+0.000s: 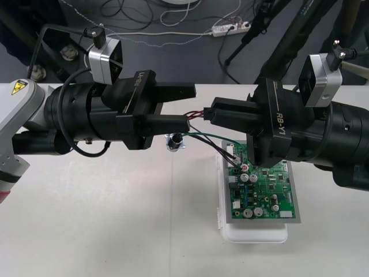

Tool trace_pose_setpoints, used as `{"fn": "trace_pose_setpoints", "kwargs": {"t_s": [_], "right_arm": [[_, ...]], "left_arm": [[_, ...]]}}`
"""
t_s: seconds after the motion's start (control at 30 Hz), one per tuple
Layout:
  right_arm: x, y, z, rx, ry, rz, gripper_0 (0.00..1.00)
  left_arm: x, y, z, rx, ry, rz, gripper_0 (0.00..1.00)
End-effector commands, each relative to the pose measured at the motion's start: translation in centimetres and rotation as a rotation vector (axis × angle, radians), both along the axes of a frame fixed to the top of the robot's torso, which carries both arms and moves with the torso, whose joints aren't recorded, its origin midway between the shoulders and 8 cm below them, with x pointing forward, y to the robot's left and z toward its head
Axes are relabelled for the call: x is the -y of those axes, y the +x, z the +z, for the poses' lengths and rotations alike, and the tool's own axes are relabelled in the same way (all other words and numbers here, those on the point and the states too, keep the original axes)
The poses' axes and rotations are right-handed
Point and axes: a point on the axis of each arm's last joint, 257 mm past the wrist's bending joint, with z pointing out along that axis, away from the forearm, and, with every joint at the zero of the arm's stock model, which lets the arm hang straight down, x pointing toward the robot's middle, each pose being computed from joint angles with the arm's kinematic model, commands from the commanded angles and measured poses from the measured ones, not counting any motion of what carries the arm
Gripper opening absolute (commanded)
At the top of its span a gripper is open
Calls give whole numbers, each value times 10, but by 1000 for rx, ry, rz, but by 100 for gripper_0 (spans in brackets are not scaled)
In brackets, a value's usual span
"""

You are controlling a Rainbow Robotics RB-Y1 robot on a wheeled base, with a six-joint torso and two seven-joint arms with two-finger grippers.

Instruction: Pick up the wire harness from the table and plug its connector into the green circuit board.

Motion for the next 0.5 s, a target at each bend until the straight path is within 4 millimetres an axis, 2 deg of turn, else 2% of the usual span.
{"fn": "trace_pose_setpoints", "kwargs": {"t_s": [0.03,0.5], "right_arm": [[-9,-12,10,77,14,16,0],[-10,-11,13,78,17,11,0]], "left_arm": [[12,-9,11,63,-35,-1,0],[13,-11,19,78,-48,-12,0]]}}
